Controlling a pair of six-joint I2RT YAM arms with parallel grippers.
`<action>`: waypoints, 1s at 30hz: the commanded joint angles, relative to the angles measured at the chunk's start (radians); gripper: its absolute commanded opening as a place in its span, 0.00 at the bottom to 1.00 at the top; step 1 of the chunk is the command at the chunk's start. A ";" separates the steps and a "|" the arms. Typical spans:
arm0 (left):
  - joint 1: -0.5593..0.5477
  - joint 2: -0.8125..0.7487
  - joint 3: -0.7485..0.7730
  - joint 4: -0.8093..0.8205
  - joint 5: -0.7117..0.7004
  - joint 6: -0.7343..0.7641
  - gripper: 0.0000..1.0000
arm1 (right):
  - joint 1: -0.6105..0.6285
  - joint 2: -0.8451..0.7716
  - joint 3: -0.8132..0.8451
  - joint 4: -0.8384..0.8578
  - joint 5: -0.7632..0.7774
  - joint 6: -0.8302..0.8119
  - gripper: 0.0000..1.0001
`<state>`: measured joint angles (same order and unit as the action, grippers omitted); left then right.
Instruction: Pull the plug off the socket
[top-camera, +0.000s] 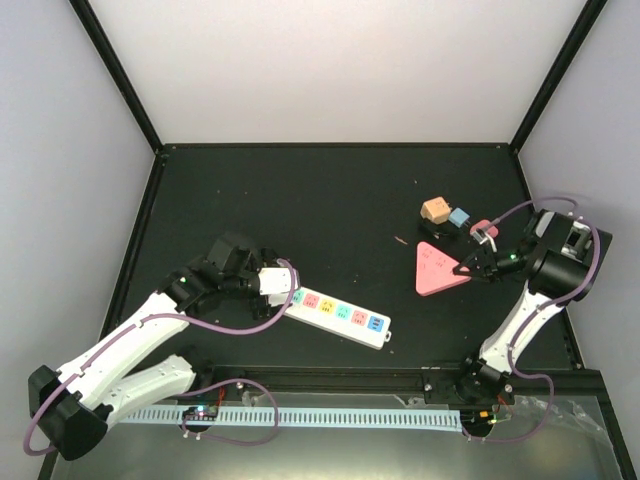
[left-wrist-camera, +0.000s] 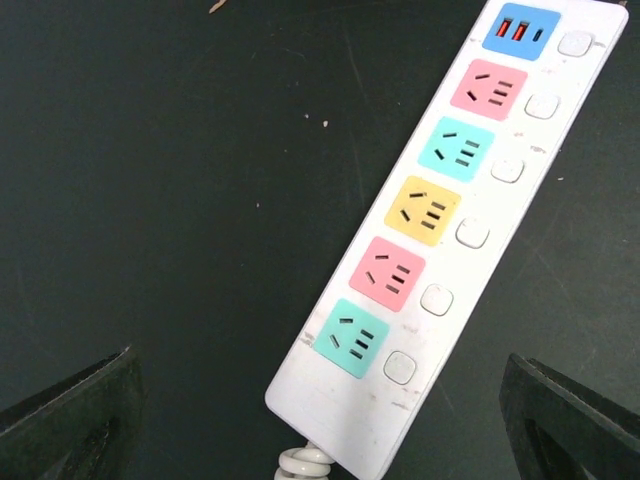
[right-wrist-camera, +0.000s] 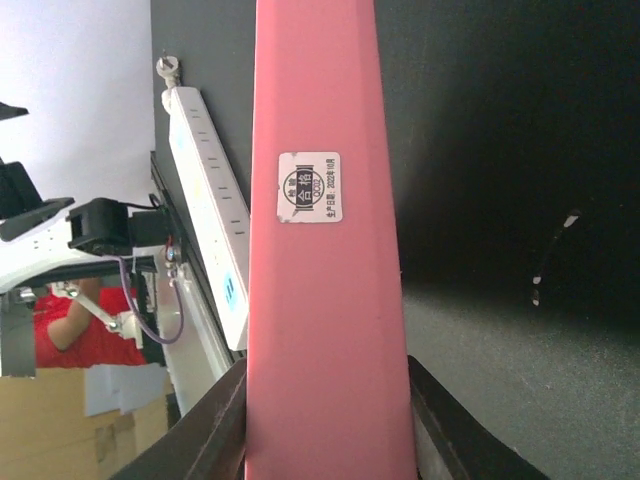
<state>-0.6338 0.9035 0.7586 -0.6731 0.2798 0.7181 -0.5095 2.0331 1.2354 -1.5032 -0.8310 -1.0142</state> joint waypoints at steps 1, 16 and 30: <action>0.007 -0.006 0.002 0.009 0.034 0.013 0.99 | -0.016 0.045 0.008 0.156 0.143 -0.016 0.28; 0.007 -0.005 0.011 0.040 -0.024 -0.005 0.99 | -0.018 0.007 -0.001 0.222 0.213 0.062 0.61; 0.007 0.004 0.037 0.002 -0.030 -0.011 0.99 | -0.017 -0.089 0.076 0.140 0.161 0.041 0.89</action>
<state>-0.6338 0.9031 0.7589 -0.6449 0.2512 0.7166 -0.5270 2.0171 1.2629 -1.3262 -0.6487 -0.9459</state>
